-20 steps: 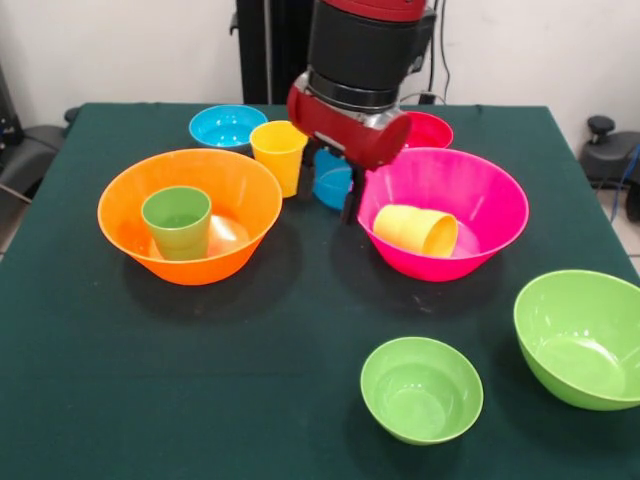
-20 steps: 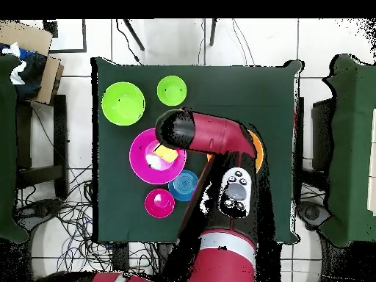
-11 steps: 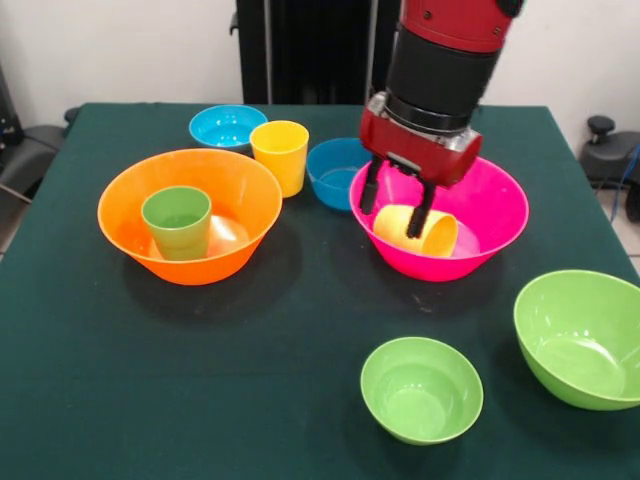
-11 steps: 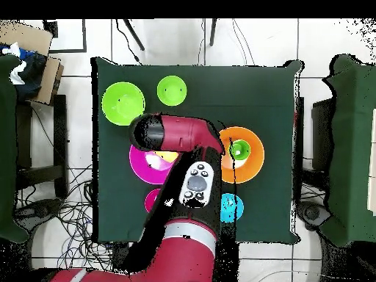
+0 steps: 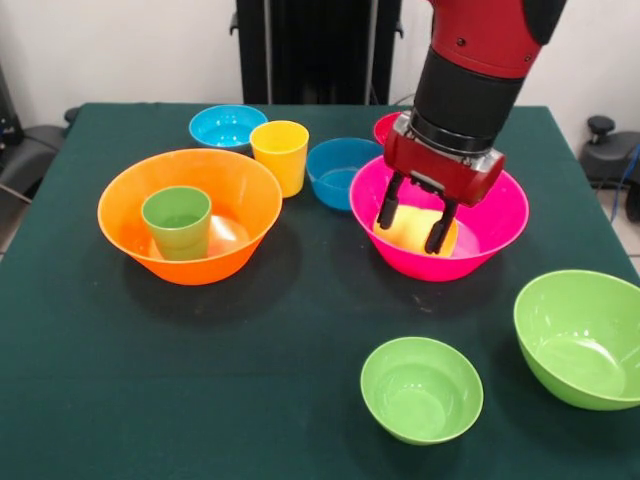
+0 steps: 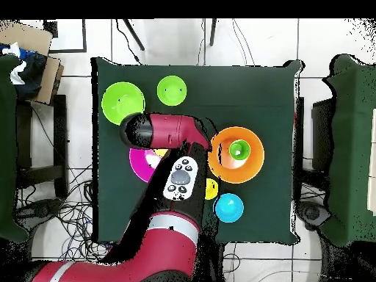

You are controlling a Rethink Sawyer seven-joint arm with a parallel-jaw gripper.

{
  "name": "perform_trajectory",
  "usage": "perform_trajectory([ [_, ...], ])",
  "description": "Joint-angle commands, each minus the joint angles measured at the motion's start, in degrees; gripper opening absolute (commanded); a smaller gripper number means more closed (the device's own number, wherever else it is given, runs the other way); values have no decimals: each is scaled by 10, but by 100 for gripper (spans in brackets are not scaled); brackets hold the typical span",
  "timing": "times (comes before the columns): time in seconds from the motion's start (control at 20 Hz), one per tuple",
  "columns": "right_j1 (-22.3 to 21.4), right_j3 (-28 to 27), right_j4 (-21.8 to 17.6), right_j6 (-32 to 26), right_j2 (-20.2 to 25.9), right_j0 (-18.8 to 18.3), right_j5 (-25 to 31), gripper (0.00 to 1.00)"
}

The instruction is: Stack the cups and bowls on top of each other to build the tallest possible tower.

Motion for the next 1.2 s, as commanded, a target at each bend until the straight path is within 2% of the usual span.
perform_trajectory([
  [0.05,17,-6,12,76,16,-6,45,100],
  [0.95,52,-47,53,104,-14,28,64,100],
  [1.2,66,-61,88,157,-48,51,87,100],
])
